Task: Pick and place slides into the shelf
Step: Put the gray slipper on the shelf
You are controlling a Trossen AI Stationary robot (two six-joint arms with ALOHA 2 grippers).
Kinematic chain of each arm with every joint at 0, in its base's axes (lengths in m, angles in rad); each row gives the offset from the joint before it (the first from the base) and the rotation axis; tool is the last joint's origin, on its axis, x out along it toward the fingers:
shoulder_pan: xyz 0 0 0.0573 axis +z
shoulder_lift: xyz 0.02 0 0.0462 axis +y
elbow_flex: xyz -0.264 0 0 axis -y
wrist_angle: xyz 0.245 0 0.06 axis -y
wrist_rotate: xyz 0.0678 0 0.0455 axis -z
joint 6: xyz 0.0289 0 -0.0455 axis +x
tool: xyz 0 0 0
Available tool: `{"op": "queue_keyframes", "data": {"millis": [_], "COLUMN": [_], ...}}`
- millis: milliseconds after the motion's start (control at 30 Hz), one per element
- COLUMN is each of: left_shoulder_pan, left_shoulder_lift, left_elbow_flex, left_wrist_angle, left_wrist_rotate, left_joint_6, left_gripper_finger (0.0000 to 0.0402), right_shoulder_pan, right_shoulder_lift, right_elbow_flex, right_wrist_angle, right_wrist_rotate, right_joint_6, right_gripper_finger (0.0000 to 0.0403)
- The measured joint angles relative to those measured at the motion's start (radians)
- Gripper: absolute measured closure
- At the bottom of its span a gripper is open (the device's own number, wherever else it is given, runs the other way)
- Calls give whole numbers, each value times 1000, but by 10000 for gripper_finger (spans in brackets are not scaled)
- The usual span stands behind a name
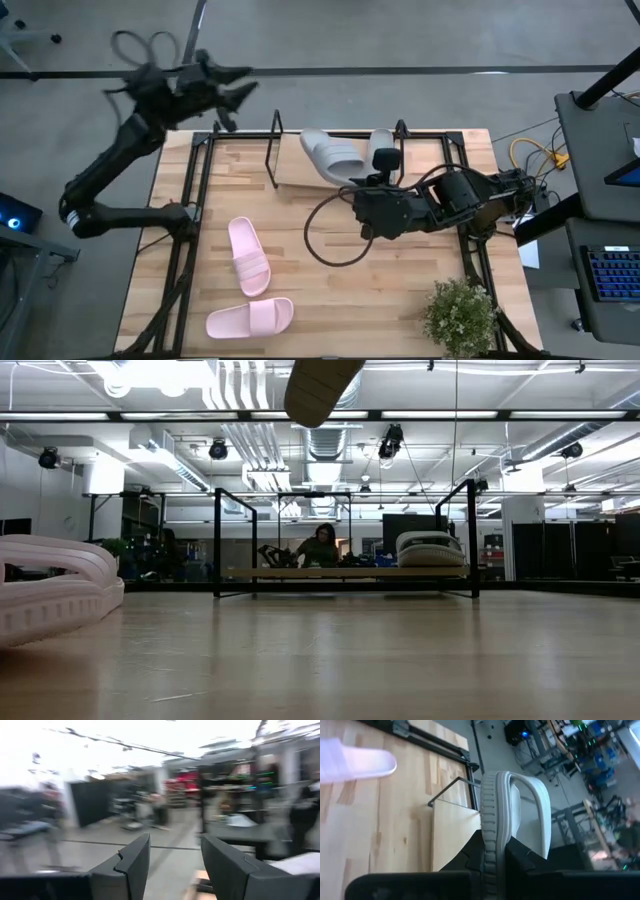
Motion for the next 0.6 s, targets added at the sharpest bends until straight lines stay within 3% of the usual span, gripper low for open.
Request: {"op": "queue_keyframes", "data": {"millis": [133, 600], "left_shoulder_pan": [0, 0], "left_shoulder_lift": [-75, -83], "left_elbow_flex": [-1, -11], "left_wrist_angle": [-50, -183], "left_wrist_rotate": [-77, -76], "left_joint_6": [7, 6], "left_gripper_finger": [240, 240], "right_shoulder_pan": [-9, -28], "right_shoulder_lift": [0, -18], "right_elbow_flex": [0, 24], "right_wrist_angle": [12, 34], "right_wrist_rotate": [29, 28], "right_joint_6": [108, 450], "right_gripper_finger": [375, 377]}}
